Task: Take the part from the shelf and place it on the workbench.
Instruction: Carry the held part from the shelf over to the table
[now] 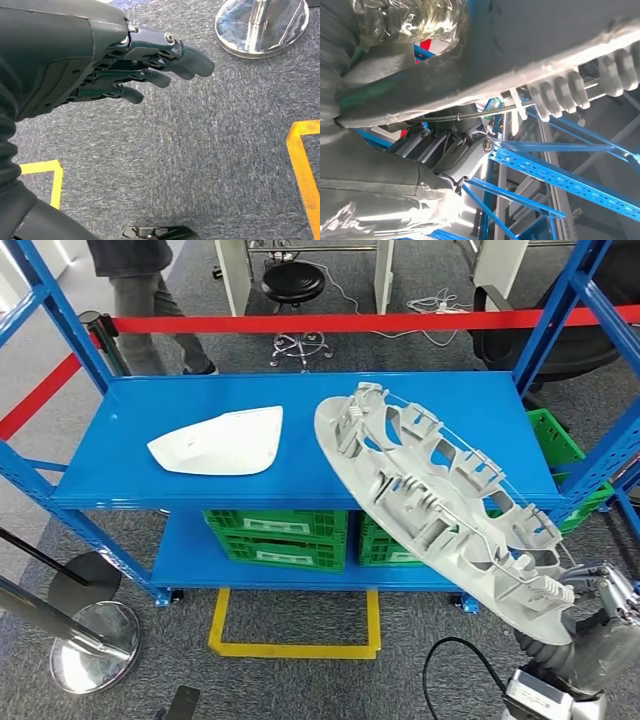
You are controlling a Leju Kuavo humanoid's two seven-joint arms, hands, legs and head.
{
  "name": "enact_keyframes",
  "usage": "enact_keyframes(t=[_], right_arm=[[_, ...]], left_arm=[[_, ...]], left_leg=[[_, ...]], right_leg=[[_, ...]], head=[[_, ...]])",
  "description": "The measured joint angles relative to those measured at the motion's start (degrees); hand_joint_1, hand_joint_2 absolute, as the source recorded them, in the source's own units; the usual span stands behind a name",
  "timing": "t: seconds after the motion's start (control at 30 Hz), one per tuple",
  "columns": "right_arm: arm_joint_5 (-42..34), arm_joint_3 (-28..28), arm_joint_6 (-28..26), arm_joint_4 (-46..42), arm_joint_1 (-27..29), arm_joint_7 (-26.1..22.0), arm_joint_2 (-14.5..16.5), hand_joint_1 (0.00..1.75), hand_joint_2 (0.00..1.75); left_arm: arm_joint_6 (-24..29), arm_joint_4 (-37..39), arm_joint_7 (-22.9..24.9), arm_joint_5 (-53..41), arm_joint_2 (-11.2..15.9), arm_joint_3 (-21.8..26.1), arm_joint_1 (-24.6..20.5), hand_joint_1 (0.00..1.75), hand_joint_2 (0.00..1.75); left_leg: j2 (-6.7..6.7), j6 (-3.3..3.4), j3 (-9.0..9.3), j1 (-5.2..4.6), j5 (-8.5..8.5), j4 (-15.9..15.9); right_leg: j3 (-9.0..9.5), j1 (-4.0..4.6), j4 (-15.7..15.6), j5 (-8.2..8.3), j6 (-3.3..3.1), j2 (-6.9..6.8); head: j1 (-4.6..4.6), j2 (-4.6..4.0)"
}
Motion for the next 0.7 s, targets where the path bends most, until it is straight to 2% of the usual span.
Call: enact_keyframes(t=[0.07, 0.1, 0.2, 0.23, 0.27, 0.3, 0.37, 0.4, 0.43, 0.47, 0.53, 0.57, 0.6, 0.63, 0.7], right_arm=[[-0.02, -0.02, 0.00, -0.02, 0.02, 0.01, 0.00, 1.75, 1.75], [-0.03, -0.03, 0.00, -0.03, 0.00, 0.01, 0.00, 1.75, 1.75], [-0.05, -0.05, 0.00, -0.08, 0.05, 0.00, 0.00, 1.75, 1.75], [-0.07, -0.05, 0.00, -0.13, 0.11, 0.00, 0.00, 1.75, 1.75], [-0.08, -0.06, 0.00, -0.20, 0.14, 0.00, 0.00, 1.75, 1.75], [-0.11, -0.07, 0.00, -0.27, 0.16, 0.00, 0.00, 1.75, 1.75], [-0.20, -0.07, 0.00, -0.34, 0.22, 0.00, 0.00, 1.75, 1.75], [-0.24, -0.07, 0.00, -0.34, 0.32, 0.00, -0.01, 1.75, 1.75], [-0.26, -0.07, 0.00, -0.34, 0.43, 0.00, -0.01, 1.75, 1.75], [-0.27, -0.07, 0.00, -0.34, 0.51, 0.00, -0.02, 1.75, 1.75], [-0.28, -0.07, 0.00, -0.34, 0.52, 0.00, -0.02, 1.75, 1.75], [-0.28, -0.07, 0.00, -0.35, 0.49, -0.01, -0.02, 1.75, 1.75], [-0.30, -0.08, 0.00, -0.37, 0.49, -0.01, -0.03, 1.75, 1.75], [-0.31, -0.09, 0.00, -0.38, 0.50, 0.00, -0.03, 1.75, 1.75], [-0.38, -0.16, 0.01, -0.44, 0.59, 0.03, -0.04, 1.75, 1.75]], left_arm=[[0.01, 0.00, 0.00, -0.03, 0.07, 0.00, -0.16, 0.00, 1.75], [0.01, 0.00, 0.00, -0.03, 0.09, 0.00, -0.22, 0.00, 1.75], [0.03, 0.01, 0.03, -0.02, 0.10, 0.01, -0.12, 0.00, 1.75], [0.04, 0.01, 0.05, -0.02, 0.08, 0.02, -0.13, 0.00, 1.75], [0.04, 0.01, 0.07, -0.02, 0.04, 0.02, -0.18, 0.00, 1.75], [0.04, 0.01, 0.08, -0.03, -0.02, 0.02, -0.25, 0.00, 1.75], [0.04, 0.01, 0.10, -0.03, -0.08, 0.02, -0.23, 0.00, 1.75], [0.04, 0.01, 0.12, -0.03, -0.11, 0.02, -0.18, 0.00, 1.75], [0.04, 0.01, 0.14, -0.03, -0.11, 0.02, -0.13, 0.00, 1.75], [0.04, 0.01, 0.16, -0.03, -0.11, 0.02, -0.10, 0.00, 1.75], [0.04, 0.01, 0.18, -0.03, -0.13, 0.02, -0.10, 0.00, 1.75], [0.04, 0.01, 0.18, -0.03, -0.14, 0.02, -0.12, 0.00, 1.75], [0.04, 0.01, 0.18, -0.03, -0.15, 0.02, -0.14, 0.00, 1.75], [0.04, 0.01, 0.18, -0.03, -0.16, 0.02, -0.16, 0.00, 1.75], [0.04, 0.01, 0.18, -0.03, -0.14, 0.02, -0.15, 0.00, 1.75]], left_leg=[[-0.03, 0.76, 4.53, -0.22, 2.00, -7.61], [-0.05, 1.08, 5.59, -0.36, 2.32, -9.63], [0.00, 1.94, 5.42, -0.52, 2.96, -10.57], [0.07, 2.31, 5.20, -0.43, 3.40, -10.74], [0.15, 2.68, 4.87, -0.31, 3.88, -10.92], [0.22, 2.96, 4.44, -0.23, 4.32, -11.00], [0.28, 3.22, 3.32, -0.30, 5.09, -10.95], [0.30, 3.19, 2.79, -0.32, 5.47, -10.91], [0.31, 3.11, 2.32, -0.33, 5.82, -10.89], [0.31, 3.00, 1.95, -0.33, 6.12, -10.87], [0.29, 2.66, 1.54, -0.33, 6.57, -10.84], [0.29, 2.42, 1.39, -0.40, 6.77, -10.79], [0.29, 2.11, 1.27, -0.46, 7.01, -10.74], [0.29, 1.77, 1.15, -0.51, 7.28, -10.70], [0.28, 1.06, 0.93, -0.47, 7.81, -10.76]], right_leg=[[-0.36, 0.21, 0.12, 0.42, 0.39, 0.00], [-0.50, 0.24, 0.17, 0.64, 0.67, -0.03], [-0.85, 0.07, 0.20, 1.19, 1.68, -0.08], [-1.25, 0.02, 0.69, 0.59, 1.97, -0.04], [-2.01, -0.05, 2.20, -0.85, 2.24, 0.01], [-3.22, -0.14, 5.02, -3.06, 2.45, 0.06], [-5.97, -0.24, 12.72, -7.72, 2.84, 0.05], [-6.70, -0.25, 15.61, -8.94, 2.98, 0.05], [-6.40, -0.26, 16.43, -9.03, 3.04, 0.05], [-4.93, -0.26, 14.92, -8.10, 3.03, 0.04], [0.73, -0.25, 6.48, -5.20, 2.78, 0.01], [3.40, -0.19, 2.44, -4.24, 2.56, 0.03], [5.12, -0.11, -0.33, -3.76, 2.33, 0.04], [5.77, 0.01, -1.47, -3.78, 2.08, 0.07], [5.40, 0.08, -1.74, -3.20, 1.35, 0.09]], head=[[0.04, 0.00], [0.07, 0.00], [0.07, 0.00], [0.12, 0.00], [0.25, 0.00], [0.35, 0.00], [0.55, 0.00], [0.54, 0.00], [0.55, 0.00], [0.54, 0.00], [0.54, 0.00], [0.51, 0.00], [0.51, 0.00], [0.49, 0.00], [0.49, 0.00]])
